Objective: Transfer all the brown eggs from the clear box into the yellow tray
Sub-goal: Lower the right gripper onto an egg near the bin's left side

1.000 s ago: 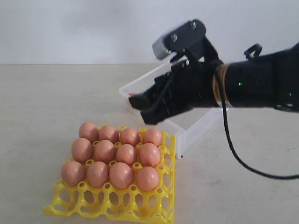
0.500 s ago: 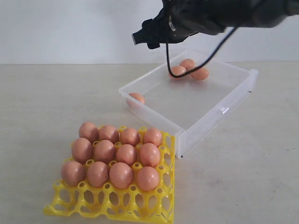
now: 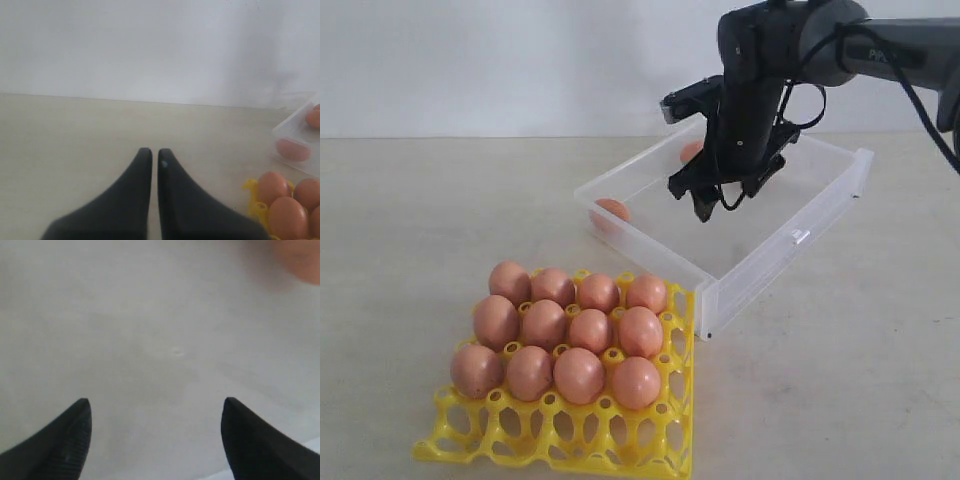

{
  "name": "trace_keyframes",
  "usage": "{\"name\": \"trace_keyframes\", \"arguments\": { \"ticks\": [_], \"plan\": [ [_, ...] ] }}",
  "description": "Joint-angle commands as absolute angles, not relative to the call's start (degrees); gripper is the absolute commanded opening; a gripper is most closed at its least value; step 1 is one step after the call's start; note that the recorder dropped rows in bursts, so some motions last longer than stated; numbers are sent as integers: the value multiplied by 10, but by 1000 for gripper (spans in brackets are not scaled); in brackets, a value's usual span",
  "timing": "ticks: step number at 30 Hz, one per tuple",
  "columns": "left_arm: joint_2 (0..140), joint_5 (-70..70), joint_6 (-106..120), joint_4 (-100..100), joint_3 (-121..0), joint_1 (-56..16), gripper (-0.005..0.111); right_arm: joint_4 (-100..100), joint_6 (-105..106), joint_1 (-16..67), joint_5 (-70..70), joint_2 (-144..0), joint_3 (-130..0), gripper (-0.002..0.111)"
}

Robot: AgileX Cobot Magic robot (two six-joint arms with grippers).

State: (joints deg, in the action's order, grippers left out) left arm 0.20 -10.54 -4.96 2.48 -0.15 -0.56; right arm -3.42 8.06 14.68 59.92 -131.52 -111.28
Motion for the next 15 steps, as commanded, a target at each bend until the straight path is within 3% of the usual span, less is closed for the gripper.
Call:
{"name": "trace_keyframes", "arguments": {
  "ticks": [1,15],
  "plan": [
    [0,-103,-49,24,0,-2,4,133,265,125,596,-1313,-1122,63],
    [0,-103,-49,24,0,-2,4,258,280,123,574,-1413,-1279,63]
  ]
}}
